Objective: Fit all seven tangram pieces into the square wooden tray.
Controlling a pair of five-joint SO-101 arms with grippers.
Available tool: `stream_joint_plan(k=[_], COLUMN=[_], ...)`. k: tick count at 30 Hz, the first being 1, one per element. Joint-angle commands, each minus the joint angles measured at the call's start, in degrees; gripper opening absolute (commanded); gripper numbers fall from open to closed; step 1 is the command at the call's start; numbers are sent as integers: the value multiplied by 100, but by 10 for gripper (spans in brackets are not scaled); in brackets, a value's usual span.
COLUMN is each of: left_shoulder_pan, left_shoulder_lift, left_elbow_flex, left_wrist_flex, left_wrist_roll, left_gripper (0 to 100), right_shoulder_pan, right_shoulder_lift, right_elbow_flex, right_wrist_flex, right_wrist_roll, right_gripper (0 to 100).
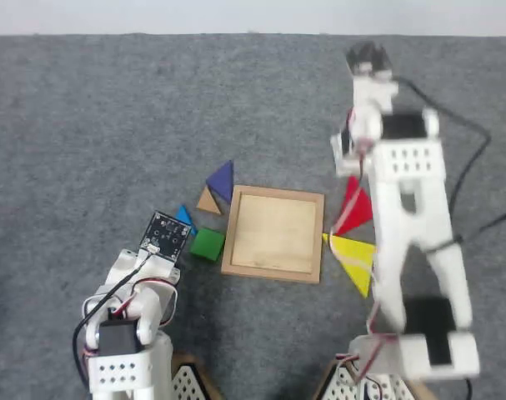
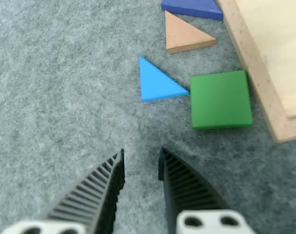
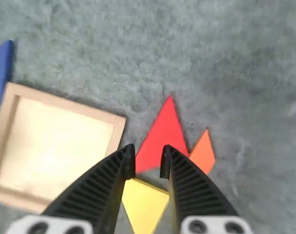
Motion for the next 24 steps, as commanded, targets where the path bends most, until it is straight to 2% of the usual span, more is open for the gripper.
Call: stream_joint_plan(k=[1,4,9,14,24], left_shoulder_pan=[-26,-26,-26,-26,-26], left_shoulder_lift=[-114,-114,-114,-114,-114], left_elbow_flex=[-40,-40,-40,-40,-40], left_wrist_flex=[35,35,35,35,35], left_wrist_roll=[-44,-44,-44,-44,-44], left_gripper=[108,108,108,108,108], right_shoulder_pan=[48,22,-13,-119,374], right_shoulder_lift=[-716,-207,1138,2220,2765], right_elbow_flex=[2312,2382,1618,747,-79], right_wrist_flex=[-1684,-1719,-1666,-1622,-1305], right_wrist_roll=[-97,-70,-123,-1301,-1459], right_gripper=[128,203,292,292,292])
